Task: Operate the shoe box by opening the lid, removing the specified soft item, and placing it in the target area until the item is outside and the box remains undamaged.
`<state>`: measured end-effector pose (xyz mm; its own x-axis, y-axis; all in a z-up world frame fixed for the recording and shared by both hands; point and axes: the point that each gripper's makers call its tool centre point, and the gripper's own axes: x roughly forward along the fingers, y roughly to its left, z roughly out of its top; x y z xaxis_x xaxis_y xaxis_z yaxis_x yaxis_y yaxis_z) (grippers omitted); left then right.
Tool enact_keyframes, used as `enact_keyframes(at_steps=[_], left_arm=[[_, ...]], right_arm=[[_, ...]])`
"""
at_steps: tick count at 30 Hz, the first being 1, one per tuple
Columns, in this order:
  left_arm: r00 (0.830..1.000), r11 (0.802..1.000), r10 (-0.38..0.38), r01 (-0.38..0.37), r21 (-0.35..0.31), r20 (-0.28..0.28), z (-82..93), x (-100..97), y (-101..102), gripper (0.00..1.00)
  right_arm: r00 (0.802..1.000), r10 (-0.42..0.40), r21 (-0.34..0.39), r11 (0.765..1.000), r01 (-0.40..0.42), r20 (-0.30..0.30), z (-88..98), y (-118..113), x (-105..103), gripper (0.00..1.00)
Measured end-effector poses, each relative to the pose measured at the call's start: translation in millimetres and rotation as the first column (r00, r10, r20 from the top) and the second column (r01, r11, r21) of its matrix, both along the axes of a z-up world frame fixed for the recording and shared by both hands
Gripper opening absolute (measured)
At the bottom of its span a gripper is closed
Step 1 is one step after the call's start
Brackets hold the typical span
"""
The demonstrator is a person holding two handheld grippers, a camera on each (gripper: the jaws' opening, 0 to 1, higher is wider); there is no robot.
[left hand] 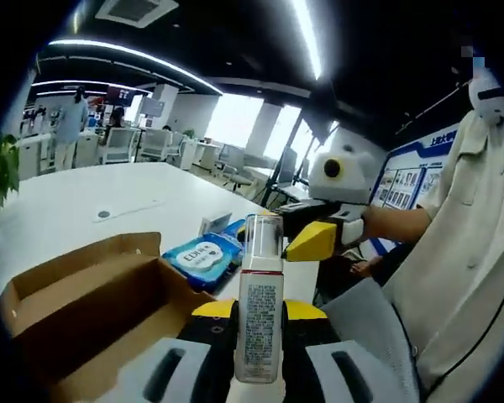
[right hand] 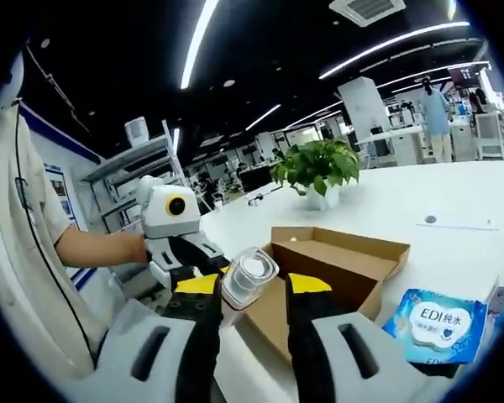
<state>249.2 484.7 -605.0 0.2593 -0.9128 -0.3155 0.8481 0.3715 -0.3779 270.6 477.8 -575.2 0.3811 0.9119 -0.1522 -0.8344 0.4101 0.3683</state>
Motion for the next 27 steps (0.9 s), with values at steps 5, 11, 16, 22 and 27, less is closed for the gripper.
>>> enact_keyframes(at_steps=[5,11,16,22,27], left_arm=[[1.000,1.000,-0.011,0.011,-0.024,-0.008,-0.7,-2.8,-4.6,0.19],[1.000,1.000,-0.023,0.023,-0.007,-0.011,-5.6,-3.0,-4.3,0.19],[0.999,0.999,-0.037,0.037,0.018,-0.021,-12.7,-0.6,-4.7,0.19],[0.999,0.998,-0.041,0.040,0.054,0.008,-17.1,5.2,-7.3,0.20],[0.998,0.995,-0.041,0.037,0.091,0.044,-16.6,12.1,-9.1,0.21]], right_arm=[[1.000,0.004,0.021,1.000,-0.004,-0.014,2.8,3.4,-2.8,0.23],[0.999,-0.008,0.010,1.000,0.008,-0.049,-1.6,2.4,-3.2,0.23],[0.998,-0.014,-0.013,1.000,0.013,-0.054,-7.1,2.2,-3.9,0.22],[1.000,-0.023,-0.038,0.999,0.023,-0.019,-5.9,1.7,-1.8,0.20],[1.000,-0.030,-0.048,0.998,0.030,0.008,-2.8,0.8,3.1,0.19]])
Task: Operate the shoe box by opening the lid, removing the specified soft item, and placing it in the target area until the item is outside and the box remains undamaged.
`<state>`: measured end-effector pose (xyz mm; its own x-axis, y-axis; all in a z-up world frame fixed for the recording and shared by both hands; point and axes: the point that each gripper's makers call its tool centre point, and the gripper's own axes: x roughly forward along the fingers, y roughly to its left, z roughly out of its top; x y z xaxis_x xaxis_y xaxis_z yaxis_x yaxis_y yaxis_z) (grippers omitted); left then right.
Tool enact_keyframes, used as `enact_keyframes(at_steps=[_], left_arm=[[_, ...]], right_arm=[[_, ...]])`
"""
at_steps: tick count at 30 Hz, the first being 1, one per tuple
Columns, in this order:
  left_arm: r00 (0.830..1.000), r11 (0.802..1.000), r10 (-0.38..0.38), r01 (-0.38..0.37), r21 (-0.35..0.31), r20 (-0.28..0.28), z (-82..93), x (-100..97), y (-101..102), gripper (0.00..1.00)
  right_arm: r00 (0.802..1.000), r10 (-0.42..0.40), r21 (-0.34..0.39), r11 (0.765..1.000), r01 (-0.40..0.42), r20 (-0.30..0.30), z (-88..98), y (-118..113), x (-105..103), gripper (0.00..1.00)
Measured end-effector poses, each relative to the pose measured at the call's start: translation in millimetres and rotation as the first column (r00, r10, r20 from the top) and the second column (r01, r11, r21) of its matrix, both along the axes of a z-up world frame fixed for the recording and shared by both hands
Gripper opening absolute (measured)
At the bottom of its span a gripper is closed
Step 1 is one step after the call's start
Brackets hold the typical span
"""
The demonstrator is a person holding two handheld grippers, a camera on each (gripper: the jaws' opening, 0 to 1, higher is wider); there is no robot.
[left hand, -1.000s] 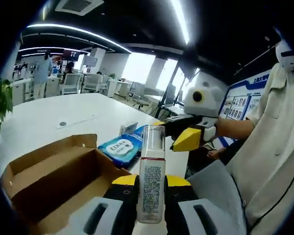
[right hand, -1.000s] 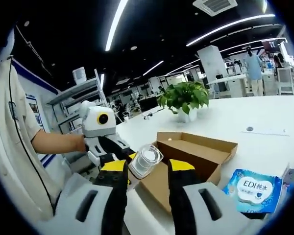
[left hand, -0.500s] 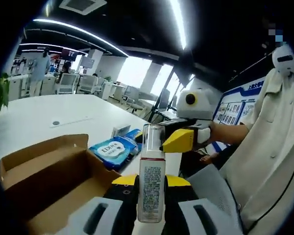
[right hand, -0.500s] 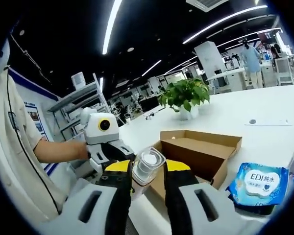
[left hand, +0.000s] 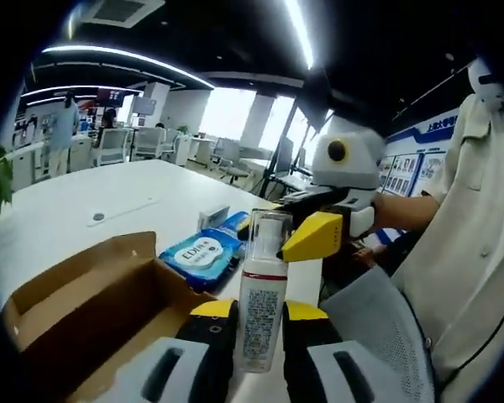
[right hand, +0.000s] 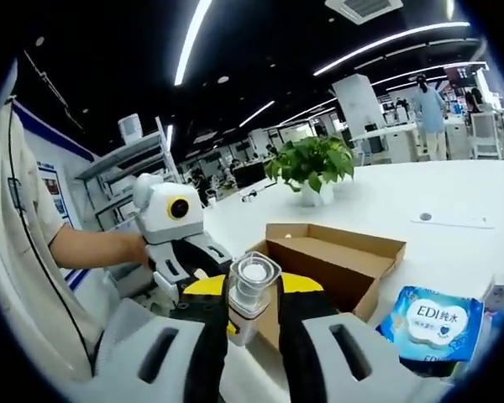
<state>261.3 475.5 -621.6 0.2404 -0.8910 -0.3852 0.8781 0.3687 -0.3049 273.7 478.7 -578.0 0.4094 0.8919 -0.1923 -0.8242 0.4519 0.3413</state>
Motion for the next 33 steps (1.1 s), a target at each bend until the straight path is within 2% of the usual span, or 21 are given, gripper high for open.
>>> enact_keyframes(at_steps=[2,6,9,12,21,25,28,33], left_arm=[[1.000,1.000,0.001,-0.001,0.013,0.011,1.3,2.9,-1.0,0.22],[0.998,0.999,0.009,-0.011,0.042,0.060,1.2,9.6,-0.1,0.33],[0.998,0.998,0.014,-0.019,0.060,0.069,-0.6,12.4,2.2,0.34],[0.995,0.996,0.039,-0.045,0.073,0.087,-1.2,18.3,7.9,0.41],[0.981,0.984,0.128,-0.145,0.106,0.147,3.5,32.2,37.2,0.60],[0.975,0.977,0.159,-0.178,0.116,0.153,5.0,33.5,47.2,0.68],[0.969,0.965,0.190,-0.213,0.152,0.156,1.4,34.3,60.1,0.71],[0.954,0.946,0.256,-0.281,0.163,0.156,0.5,37.0,81.5,0.79]], right_arm=[[1.000,-0.003,-0.004,1.000,0.003,0.010,1.0,-0.3,1.9,0.19],[1.000,-0.020,-0.012,1.000,0.021,0.024,3.2,-3.6,9.1,0.18],[0.999,-0.029,-0.026,0.999,0.030,0.044,3.9,-7.8,14.9,0.18],[0.997,-0.043,-0.034,0.998,0.045,0.060,5.9,-15.4,23.2,0.18],[0.990,-0.085,-0.071,0.993,0.093,0.114,11.7,-40.4,46.9,0.18],[0.985,-0.109,-0.082,0.989,0.120,0.132,12.5,-51.7,58.6,0.18],[0.981,-0.131,-0.093,0.985,0.145,0.146,12.8,-61.8,69.4,0.19],[0.972,-0.154,-0.120,0.977,0.177,0.176,10.1,-77.3,86.1,0.19]])
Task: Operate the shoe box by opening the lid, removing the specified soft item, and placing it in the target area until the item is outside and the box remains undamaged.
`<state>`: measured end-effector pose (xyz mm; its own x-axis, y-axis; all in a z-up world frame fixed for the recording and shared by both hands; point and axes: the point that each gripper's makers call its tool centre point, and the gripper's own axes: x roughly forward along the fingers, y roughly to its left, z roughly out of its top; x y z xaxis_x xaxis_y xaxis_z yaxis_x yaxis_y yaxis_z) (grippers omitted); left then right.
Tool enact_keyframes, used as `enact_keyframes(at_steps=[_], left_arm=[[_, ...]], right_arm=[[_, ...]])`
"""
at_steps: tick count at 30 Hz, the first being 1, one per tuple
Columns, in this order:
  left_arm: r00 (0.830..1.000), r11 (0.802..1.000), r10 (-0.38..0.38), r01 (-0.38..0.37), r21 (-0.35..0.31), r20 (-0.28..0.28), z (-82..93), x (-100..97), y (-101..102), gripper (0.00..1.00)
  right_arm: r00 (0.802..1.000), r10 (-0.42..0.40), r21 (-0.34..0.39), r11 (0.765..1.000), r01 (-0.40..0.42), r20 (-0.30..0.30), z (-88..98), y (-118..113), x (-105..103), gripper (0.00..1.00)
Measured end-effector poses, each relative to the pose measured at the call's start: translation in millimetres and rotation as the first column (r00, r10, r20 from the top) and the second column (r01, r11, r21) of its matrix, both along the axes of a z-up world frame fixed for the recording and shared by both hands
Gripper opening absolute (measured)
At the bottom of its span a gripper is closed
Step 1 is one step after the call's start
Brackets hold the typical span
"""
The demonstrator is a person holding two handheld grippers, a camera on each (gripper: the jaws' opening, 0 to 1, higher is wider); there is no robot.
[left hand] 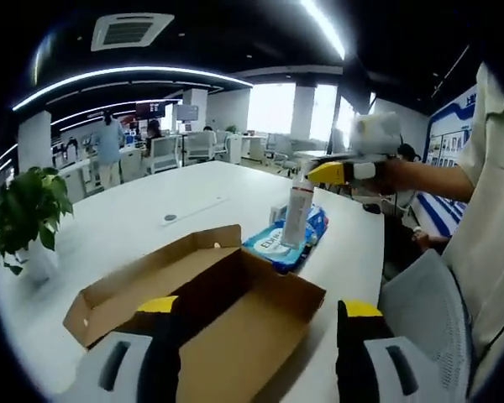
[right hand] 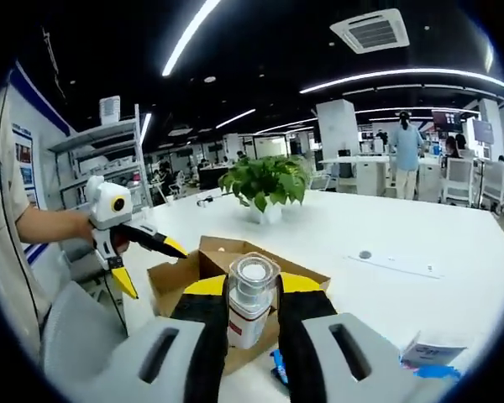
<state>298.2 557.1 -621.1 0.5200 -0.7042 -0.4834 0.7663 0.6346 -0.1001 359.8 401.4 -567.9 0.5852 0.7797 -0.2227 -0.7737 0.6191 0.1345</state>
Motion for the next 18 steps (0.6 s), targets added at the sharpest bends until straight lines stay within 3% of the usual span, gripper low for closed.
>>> enact_keyframes(at_steps=[18], left_arm=[[0.979,0.979,0.202,-0.203,0.026,0.012,6.2,-1.4,60.4,0.96]], right_arm=[[0.993,-0.087,-0.124,0.988,0.096,0.075,-24.1,-40.6,72.0,0.19]])
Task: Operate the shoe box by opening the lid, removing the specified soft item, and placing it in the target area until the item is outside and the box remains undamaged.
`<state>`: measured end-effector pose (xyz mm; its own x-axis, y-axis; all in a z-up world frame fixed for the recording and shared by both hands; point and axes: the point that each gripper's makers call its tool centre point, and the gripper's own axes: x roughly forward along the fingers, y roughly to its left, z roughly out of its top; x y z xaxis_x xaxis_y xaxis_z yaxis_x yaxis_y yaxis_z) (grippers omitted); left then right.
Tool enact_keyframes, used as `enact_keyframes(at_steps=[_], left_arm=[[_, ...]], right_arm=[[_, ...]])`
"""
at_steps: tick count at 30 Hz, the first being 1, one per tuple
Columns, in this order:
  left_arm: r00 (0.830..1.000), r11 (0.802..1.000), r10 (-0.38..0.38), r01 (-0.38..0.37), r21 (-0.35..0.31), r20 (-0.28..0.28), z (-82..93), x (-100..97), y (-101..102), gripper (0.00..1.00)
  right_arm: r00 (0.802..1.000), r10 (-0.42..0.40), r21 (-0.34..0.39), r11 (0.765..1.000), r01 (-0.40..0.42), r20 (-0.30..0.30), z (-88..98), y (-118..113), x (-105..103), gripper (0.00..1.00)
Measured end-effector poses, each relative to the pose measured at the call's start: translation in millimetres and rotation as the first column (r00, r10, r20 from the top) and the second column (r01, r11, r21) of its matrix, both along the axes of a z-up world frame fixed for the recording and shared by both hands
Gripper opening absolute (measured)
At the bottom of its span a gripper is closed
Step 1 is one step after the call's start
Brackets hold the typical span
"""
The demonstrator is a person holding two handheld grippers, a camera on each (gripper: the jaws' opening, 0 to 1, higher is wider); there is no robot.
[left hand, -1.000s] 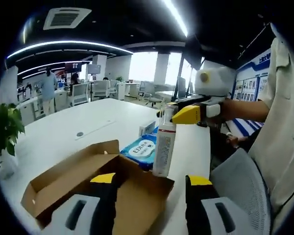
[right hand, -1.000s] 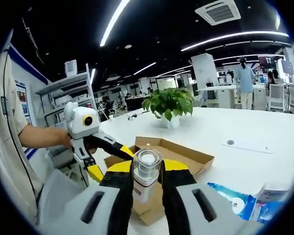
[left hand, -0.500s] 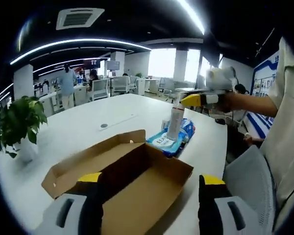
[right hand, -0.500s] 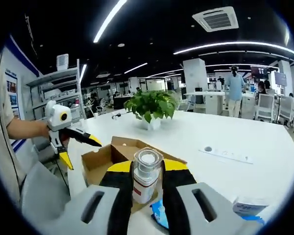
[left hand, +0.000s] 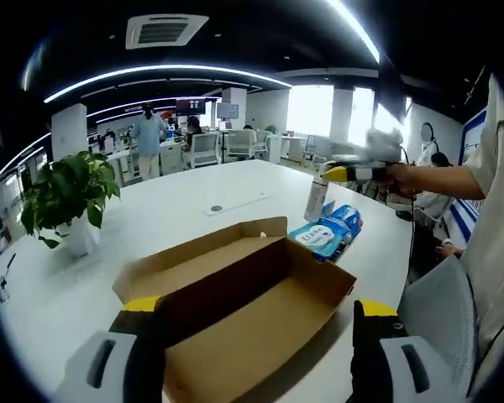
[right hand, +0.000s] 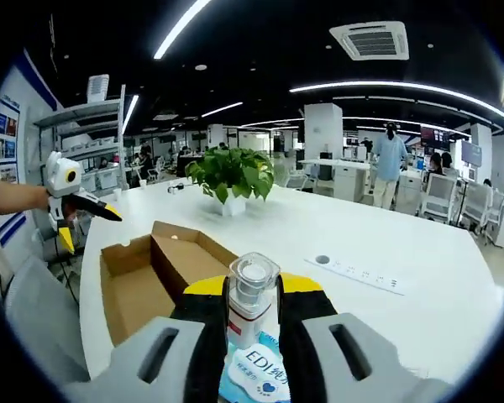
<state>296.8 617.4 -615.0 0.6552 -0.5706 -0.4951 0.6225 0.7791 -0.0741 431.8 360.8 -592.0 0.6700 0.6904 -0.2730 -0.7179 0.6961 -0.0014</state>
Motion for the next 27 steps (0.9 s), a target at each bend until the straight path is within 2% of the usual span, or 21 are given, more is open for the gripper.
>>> enact_keyframes(at_steps=[3,17,27], left_arm=[[1.000,1.000,0.030,-0.030,0.002,0.002,0.0,-1.0,8.6,1.00],[0.994,0.994,0.107,-0.106,0.022,-0.033,-11.6,-17.7,35.5,1.00],[0.987,0.988,0.148,-0.145,0.047,-0.067,-24.6,-28.3,47.9,0.98]], right_arm=[[1.000,-0.010,-0.021,1.000,0.011,0.008,-6.5,-2.1,12.2,0.19],[0.999,-0.048,-0.099,0.994,0.050,0.015,-44.3,-13.1,53.4,0.19],[0.999,-0.054,-0.166,0.985,0.053,-0.001,-74.1,-22.5,60.6,0.19]])
